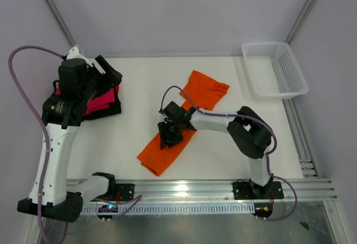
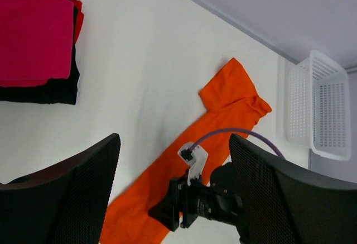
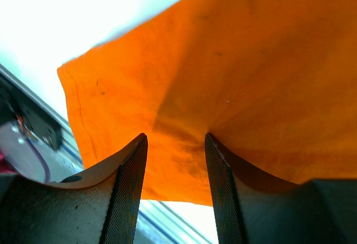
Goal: Fold and stack the t-shirts
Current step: Rotate the tshirt 90 degrees, then grab the bottom of the folded rectangular tshirt with both arms
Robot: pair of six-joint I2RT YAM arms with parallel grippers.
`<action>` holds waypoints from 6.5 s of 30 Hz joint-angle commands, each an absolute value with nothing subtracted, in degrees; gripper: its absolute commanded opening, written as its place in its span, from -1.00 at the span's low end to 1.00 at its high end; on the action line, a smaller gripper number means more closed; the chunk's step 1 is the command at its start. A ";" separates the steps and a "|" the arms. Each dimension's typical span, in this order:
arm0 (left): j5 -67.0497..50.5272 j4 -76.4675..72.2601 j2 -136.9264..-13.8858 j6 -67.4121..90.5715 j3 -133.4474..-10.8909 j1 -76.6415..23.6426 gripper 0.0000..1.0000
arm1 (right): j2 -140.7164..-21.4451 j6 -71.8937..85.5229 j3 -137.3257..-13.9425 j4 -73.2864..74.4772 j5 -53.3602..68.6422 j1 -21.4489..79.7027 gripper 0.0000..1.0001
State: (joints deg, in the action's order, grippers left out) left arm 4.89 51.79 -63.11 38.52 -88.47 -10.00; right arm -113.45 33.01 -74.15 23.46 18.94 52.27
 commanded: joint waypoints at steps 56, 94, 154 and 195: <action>8.26 44.82 -60.21 36.74 -82.79 -9.76 0.63 | -127.09 34.80 -106.96 38.14 -17.40 24.88 0.01; 13.89 55.19 -52.91 38.05 -81.83 -9.76 0.63 | -146.94 27.69 -132.35 35.41 10.55 24.08 0.02; 9.93 47.72 -49.57 44.65 -72.69 -9.76 0.63 | -111.44 32.96 -75.41 26.02 5.01 38.94 0.01; 7.74 45.44 -52.29 43.07 -67.85 -9.76 0.64 | -96.18 28.38 -75.96 25.93 4.39 37.00 0.01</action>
State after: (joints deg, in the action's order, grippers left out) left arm 9.04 49.36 -51.20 44.38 -68.25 -10.00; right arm -104.47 27.97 -79.33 27.66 4.38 36.91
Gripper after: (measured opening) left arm 0.816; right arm 0.507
